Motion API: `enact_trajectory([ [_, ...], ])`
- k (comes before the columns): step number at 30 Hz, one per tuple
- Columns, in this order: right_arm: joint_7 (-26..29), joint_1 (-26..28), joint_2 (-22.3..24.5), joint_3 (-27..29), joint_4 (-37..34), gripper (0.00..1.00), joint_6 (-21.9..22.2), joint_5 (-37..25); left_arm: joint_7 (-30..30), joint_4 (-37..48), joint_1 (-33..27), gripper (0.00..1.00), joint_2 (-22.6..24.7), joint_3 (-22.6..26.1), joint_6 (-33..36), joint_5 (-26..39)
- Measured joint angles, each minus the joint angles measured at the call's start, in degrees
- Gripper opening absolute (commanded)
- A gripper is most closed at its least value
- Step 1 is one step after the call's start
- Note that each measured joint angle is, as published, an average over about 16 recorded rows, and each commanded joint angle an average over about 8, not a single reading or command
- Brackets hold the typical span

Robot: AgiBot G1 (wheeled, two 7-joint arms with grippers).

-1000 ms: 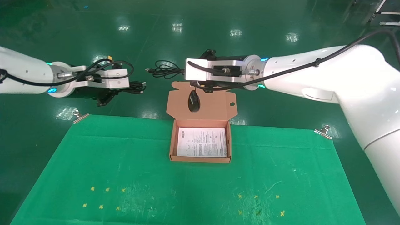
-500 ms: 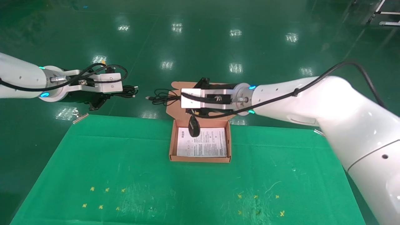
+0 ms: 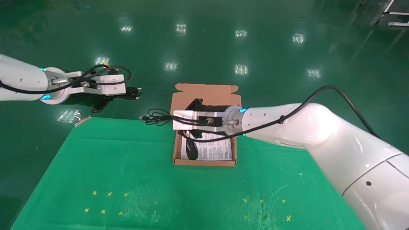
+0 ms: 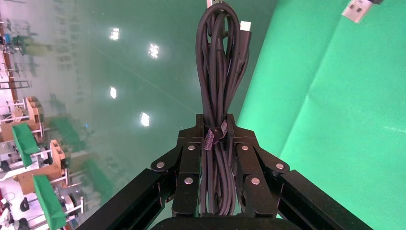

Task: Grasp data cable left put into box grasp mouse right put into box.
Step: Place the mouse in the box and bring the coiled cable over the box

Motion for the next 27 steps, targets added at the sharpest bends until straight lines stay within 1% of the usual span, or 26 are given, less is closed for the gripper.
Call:
enact_trajectory([
  [8,2.68,-0.68,0.16,-4.03,-3.65,0.00,2.21,3.43,-0.07,-0.08,0.02,0.00,-0.02,0.00,0.02,0.04],
  [18,8.38,-1.30,0.01,-8.49,-9.95,0.00,2.69,5.97,-0.10,-0.11,0.03,0.00,-0.03,0.00,0.03,0.05],
  [19,8.96,-1.36,-0.02,-8.96,-10.33,0.04,2.66,6.13,-0.10,-0.11,0.03,0.00,-0.03,0.00,0.03,0.05],
  [20,9.50,-1.40,-0.04,-9.44,-10.62,0.15,2.60,6.26,-0.10,-0.12,0.03,0.00,-0.03,0.00,0.03,0.06],
  [26,11.84,-1.57,0.09,-11.67,-11.09,0.90,2.20,6.86,-0.08,-0.15,0.08,0.00,0.02,0.01,0.03,0.02],
  [27,12.08,-1.59,0.19,-11.94,-10.95,0.99,2.13,6.95,-0.05,-0.15,0.14,0.00,0.08,0.02,0.00,-0.04],
])
